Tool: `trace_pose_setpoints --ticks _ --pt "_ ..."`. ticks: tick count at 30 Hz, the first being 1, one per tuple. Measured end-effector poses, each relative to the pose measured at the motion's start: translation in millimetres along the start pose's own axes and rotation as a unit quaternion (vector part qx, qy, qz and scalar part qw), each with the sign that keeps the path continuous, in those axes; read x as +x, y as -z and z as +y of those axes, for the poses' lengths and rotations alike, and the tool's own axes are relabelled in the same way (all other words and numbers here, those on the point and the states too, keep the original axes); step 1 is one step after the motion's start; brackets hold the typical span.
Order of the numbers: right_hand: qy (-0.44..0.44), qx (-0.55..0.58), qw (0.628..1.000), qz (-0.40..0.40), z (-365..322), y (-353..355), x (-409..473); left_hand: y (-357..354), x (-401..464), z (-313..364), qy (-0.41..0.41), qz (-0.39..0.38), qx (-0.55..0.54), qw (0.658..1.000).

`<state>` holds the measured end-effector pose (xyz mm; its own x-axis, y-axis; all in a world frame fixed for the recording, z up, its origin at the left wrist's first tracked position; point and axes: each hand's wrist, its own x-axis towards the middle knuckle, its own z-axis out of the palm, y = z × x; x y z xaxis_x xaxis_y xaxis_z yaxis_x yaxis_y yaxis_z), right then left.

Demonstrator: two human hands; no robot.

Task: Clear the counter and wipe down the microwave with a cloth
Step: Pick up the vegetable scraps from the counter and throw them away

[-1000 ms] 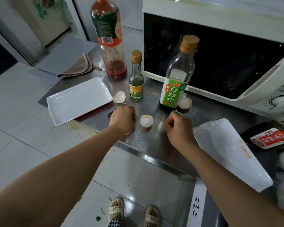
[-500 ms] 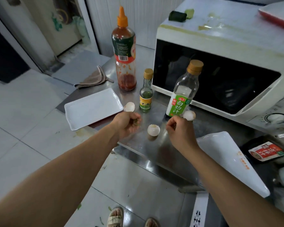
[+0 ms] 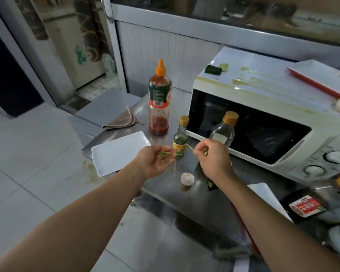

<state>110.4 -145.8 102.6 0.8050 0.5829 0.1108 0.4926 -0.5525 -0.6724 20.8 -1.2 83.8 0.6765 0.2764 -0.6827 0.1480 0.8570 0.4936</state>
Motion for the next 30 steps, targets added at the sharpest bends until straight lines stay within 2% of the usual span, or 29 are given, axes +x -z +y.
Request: trace_pose_setpoints --ticks 6,10,19,25,30 --pt "0.038 0.016 0.999 -0.014 -19 -1 7 -1 -5 5 0.008 -0.018 -0.02 1.0" --pt "0.068 -0.002 0.996 -0.057 -31 -10 10 0 -3 3 0.016 -0.024 -0.018 0.999" --pt "0.091 -0.014 0.992 -0.082 -40 -25 10 5 0 2 0.031 -0.054 -0.029 0.998" --pt "0.088 -0.024 0.994 -0.058 -27 -23 14 9 3 4 0.021 -0.038 -0.015 0.999" --pt "0.048 -0.052 0.995 -0.063 -2 -21 10 14 7 2 0.015 -0.043 -0.022 0.999"
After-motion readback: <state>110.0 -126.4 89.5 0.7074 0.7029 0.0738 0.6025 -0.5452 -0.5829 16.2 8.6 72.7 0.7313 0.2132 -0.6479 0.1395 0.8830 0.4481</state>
